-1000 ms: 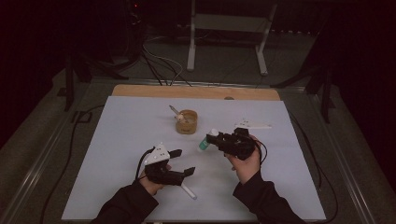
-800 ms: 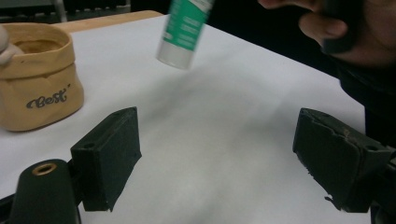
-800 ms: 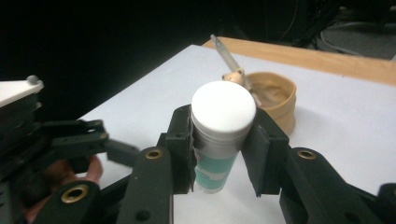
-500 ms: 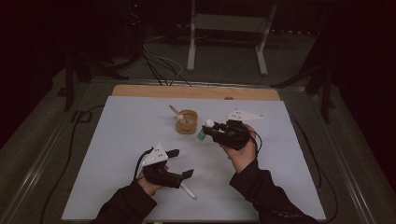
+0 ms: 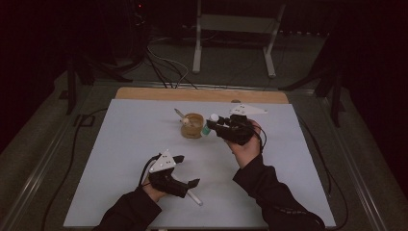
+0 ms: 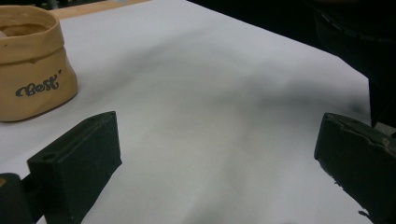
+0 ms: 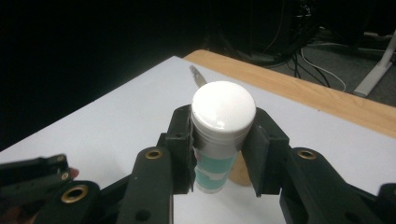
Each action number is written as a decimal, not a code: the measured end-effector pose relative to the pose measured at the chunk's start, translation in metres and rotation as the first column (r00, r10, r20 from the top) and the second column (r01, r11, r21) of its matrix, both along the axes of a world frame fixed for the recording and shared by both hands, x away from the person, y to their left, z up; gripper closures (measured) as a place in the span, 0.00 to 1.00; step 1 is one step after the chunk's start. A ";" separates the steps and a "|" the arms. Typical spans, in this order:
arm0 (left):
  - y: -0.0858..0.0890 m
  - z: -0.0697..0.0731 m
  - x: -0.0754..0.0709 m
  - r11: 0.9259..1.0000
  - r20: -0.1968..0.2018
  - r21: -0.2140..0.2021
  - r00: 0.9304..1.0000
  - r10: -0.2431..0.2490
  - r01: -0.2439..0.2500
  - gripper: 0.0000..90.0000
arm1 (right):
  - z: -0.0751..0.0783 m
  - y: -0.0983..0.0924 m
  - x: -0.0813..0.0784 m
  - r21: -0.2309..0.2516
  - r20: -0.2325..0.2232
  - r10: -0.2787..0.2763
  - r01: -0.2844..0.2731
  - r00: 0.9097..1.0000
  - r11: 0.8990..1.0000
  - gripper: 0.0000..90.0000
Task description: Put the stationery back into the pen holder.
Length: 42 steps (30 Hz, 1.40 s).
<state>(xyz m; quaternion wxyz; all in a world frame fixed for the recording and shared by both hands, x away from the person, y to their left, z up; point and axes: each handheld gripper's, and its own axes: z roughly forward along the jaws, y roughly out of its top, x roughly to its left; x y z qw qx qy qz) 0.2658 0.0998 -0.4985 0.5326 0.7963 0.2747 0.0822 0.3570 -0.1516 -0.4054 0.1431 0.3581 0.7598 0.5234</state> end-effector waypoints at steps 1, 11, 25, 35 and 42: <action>0.000 0.000 0.000 1.000 0.000 0.000 1.000 0.000 0.000 0.01 | 0.000 0.000 0.000 0.000 0.000 0.000 0.000 1.000 1.000 0.73; 0.002 0.001 0.001 1.000 -0.010 -0.011 1.000 0.010 -0.010 0.01 | 0.009 0.014 0.020 -0.036 0.031 -0.023 0.024 0.999 0.999 0.73; 0.004 0.001 0.001 1.000 -0.016 -0.021 1.000 -0.004 0.003 0.01 | 0.012 0.025 0.041 -0.045 0.045 -0.049 0.051 0.998 0.998 0.73; 0.005 0.003 0.000 1.000 0.001 -0.019 1.000 -0.005 0.005 0.01 | 0.007 0.033 0.055 -0.048 0.028 -0.061 0.063 0.998 0.997 0.73; 0.006 0.003 0.001 1.000 0.001 -0.020 1.000 -0.003 0.003 0.01 | -0.004 0.039 0.063 -0.068 0.013 -0.066 0.067 0.998 0.995 0.73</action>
